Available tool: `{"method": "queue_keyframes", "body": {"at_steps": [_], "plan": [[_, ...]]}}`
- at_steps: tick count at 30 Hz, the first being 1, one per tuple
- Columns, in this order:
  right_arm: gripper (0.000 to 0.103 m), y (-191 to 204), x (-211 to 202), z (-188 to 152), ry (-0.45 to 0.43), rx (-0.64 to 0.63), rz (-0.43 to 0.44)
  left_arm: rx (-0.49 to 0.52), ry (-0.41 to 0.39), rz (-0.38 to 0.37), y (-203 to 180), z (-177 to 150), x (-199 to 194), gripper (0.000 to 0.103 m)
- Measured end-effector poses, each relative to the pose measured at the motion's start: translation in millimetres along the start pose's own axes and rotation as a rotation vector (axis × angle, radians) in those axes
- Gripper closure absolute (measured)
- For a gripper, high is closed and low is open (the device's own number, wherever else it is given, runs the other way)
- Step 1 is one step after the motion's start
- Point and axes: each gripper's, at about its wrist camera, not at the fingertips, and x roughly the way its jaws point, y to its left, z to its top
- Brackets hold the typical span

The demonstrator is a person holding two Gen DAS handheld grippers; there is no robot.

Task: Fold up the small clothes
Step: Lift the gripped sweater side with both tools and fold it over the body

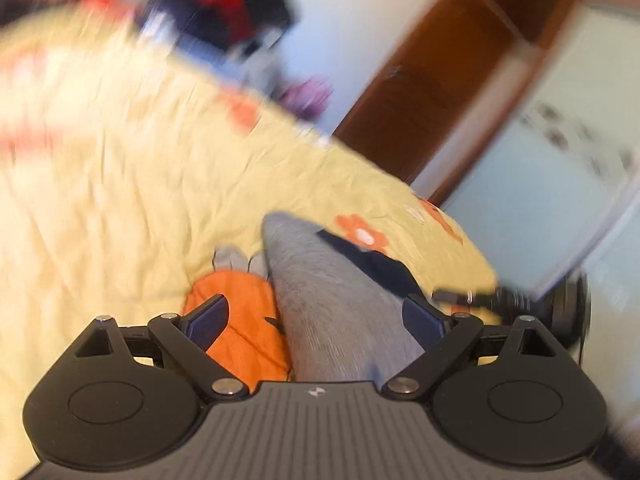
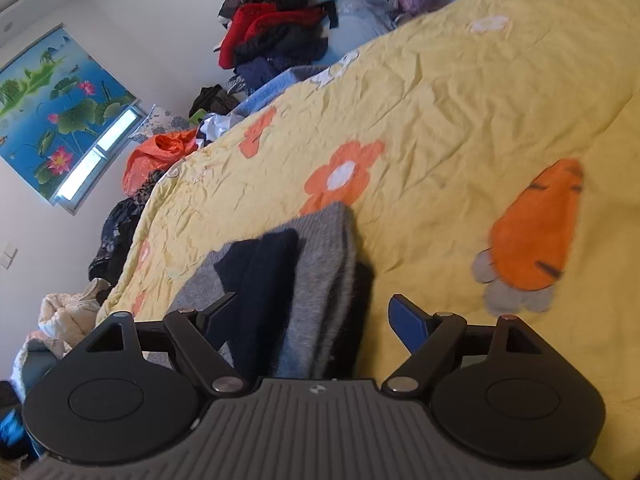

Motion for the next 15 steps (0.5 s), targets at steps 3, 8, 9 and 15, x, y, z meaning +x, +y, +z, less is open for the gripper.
{"method": "queue_keyframes", "body": {"at_steps": [3,8,9,15], "plan": [[0.019,7,17,1,0.03,-0.012,0.001,-0.077,0.061,-0.017,5,15,36,0.009],[0.012,19,31,6,0.056,-0.054,0.03,-0.097,0.192,-0.022,2,22,97,0.026],[0.012,19,34,5,0.059,-0.062,0.046,-0.093,0.193,-0.007,3,22,106,0.048],[0.066,17,36,-2,0.081,-0.099,0.063,-0.077,0.195,0.021,7,29,111,0.077]]}}
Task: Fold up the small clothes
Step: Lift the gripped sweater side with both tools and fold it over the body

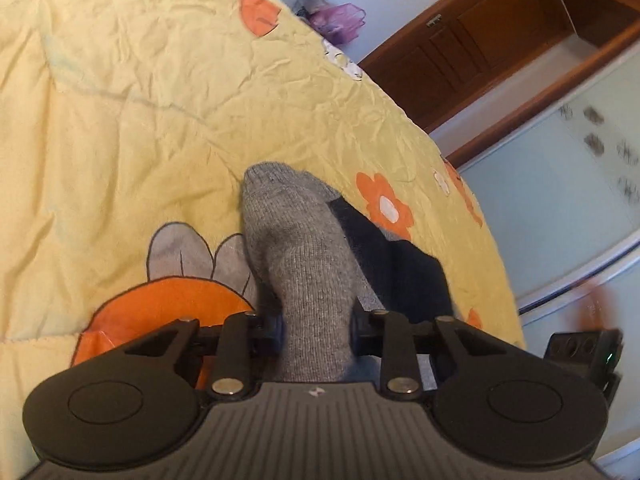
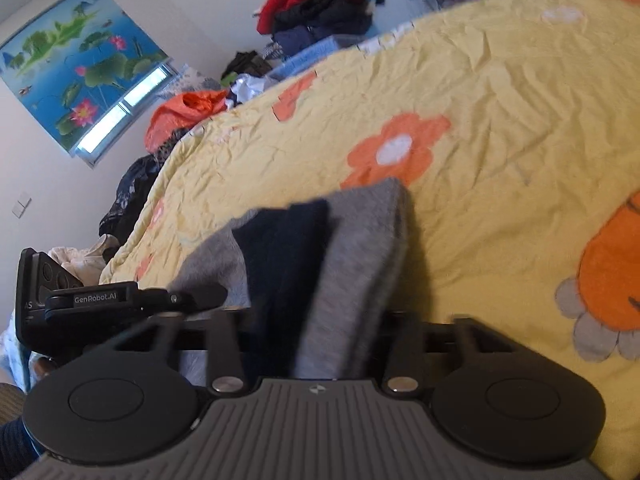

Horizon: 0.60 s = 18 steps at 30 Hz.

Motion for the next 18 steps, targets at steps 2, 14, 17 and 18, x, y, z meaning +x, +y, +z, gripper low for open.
{"method": "queue_keyframes", "body": {"at_steps": [2,14,17,18], "plan": [[0.07,1,-6,0,-0.017,0.007,0.029,0.069,-0.022,0.037,-14,-2,-12,0.079],[0.063,1,25,20,-0.078,0.071,0.004,0.377,-0.1,0.242,-37,21,1,0.071],[0.04,2,23,14,-0.092,0.119,-0.01,0.377,-0.189,0.227,-38,5,-32,0.053],[0.034,5,18,11,-0.086,0.13,-0.005,0.365,-0.211,0.2,-37,0,-48,0.038]]}}
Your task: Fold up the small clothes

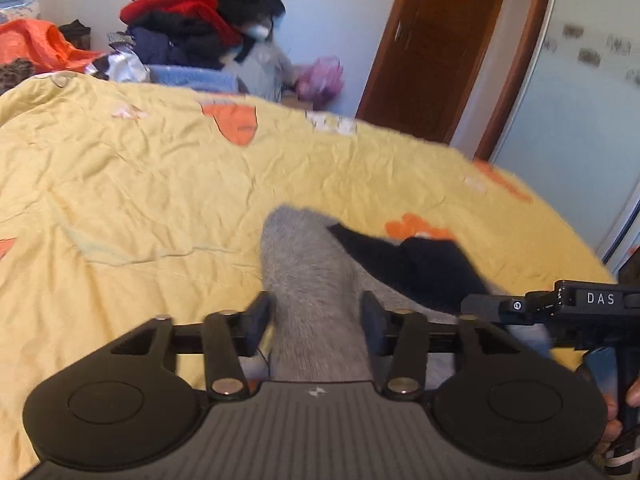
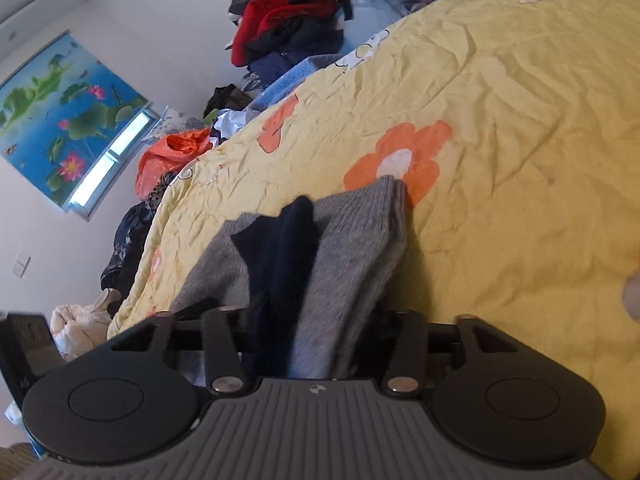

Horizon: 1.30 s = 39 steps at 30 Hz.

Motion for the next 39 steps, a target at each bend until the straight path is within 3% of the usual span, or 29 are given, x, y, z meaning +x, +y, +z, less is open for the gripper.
{"method": "queue_keyframes", "body": {"at_steps": [1,5,10,14,18,22,24,25,27,31,34,35,38,39], "plan": [[0.028,4,-8,-3,-0.005,-0.007,0.011,-0.013,-0.02,-0.019,3,-4,-14,0.029],[0.027,16,-42,-20,-0.046,-0.074,-0.004,-0.024,-0.003,-0.11,5,-27,-52,0.027],[0.027,16,-56,-49,0.003,-0.09,-0.057,-0.076,0.087,-0.136,14,-55,-52,0.028],[0.027,19,-62,-73,0.037,-0.09,-0.027,-0.182,0.167,-0.234,24,-68,-46,0.029],[0.027,20,-69,-86,0.02,-0.076,-0.01,-0.235,0.166,-0.254,25,-72,-46,0.03],[0.027,13,-72,-88,0.068,0.026,0.063,-0.302,0.228,-0.237,34,-68,-40,0.075],[0.052,12,-72,-92,0.083,0.054,0.077,-0.301,0.232,-0.227,36,-67,-44,0.086],[0.076,12,-71,-94,0.102,0.045,0.06,-0.291,0.23,-0.22,35,-67,-47,0.088],[0.076,16,-71,-102,0.11,-0.016,0.009,-0.238,0.226,-0.197,29,-66,-54,0.089],[0.077,22,-80,-112,0.079,-0.102,-0.017,-0.036,0.178,-0.122,12,-72,-75,0.085],[0.06,20,-86,-103,0.084,-0.059,-0.01,0.095,0.064,-0.063,-1,-72,-106,0.083],[0.06,22,-94,-96,0.052,-0.05,-0.025,0.144,0.017,-0.047,-7,-72,-115,0.082],[0.06,27,-116,-65,-0.121,-0.034,0.007,0.277,-0.079,-0.024,-25,-73,-127,0.053],[0.06,29,-116,-53,-0.136,-0.023,0.027,0.297,-0.093,-0.038,-30,-75,-124,0.042]]}}
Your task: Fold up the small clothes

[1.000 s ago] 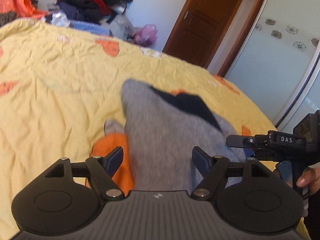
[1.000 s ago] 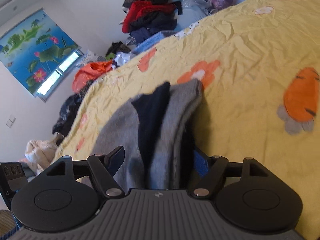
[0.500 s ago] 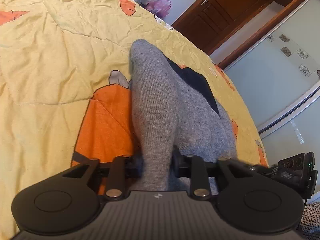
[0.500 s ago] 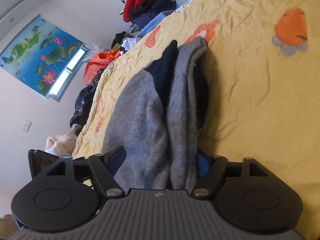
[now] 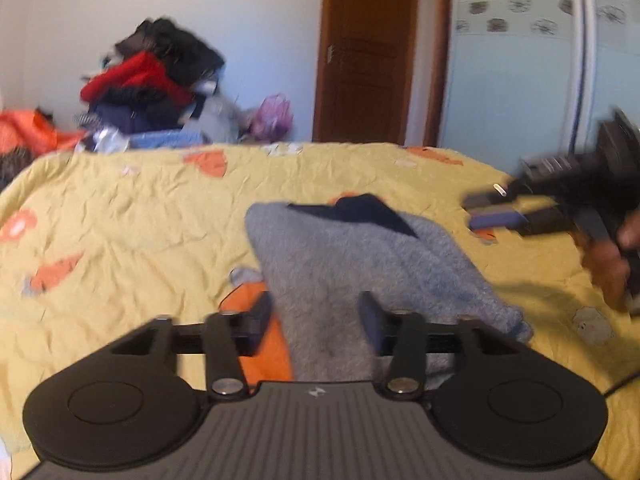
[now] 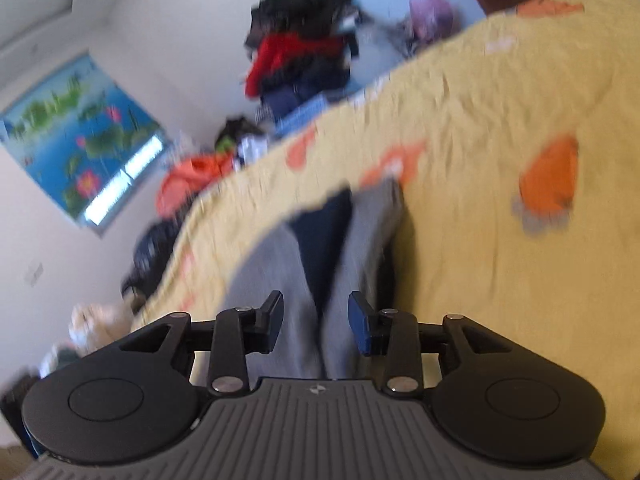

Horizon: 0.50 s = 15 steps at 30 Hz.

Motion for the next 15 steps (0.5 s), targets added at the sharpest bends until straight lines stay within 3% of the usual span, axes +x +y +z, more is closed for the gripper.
{"method": "queue_keyframes", "body": {"at_steps": [2,6,7,9,11,13,15], "plan": [[0.059,7,19,21,0.034,-0.009,0.024,0.006,-0.011,-0.037,-9,-2,8,0.042],[0.058,23,69,43,0.135,-0.081,-0.05,-0.007,0.041,-0.083,-21,-14,29,0.042],[0.053,24,80,46,0.149,-0.104,-0.09,-0.012,0.067,-0.092,-24,-19,35,0.042],[0.048,19,101,49,0.186,-0.11,-0.155,-0.014,0.101,-0.101,-24,-28,42,0.042],[0.047,15,116,44,0.24,-0.112,-0.178,0.01,0.101,-0.107,-24,-35,41,0.043],[0.046,19,117,37,0.234,-0.134,-0.163,0.012,0.101,-0.117,-22,-39,40,0.043],[0.072,21,119,35,0.235,-0.132,-0.12,-0.013,0.103,-0.132,-18,-39,42,0.042]]}}
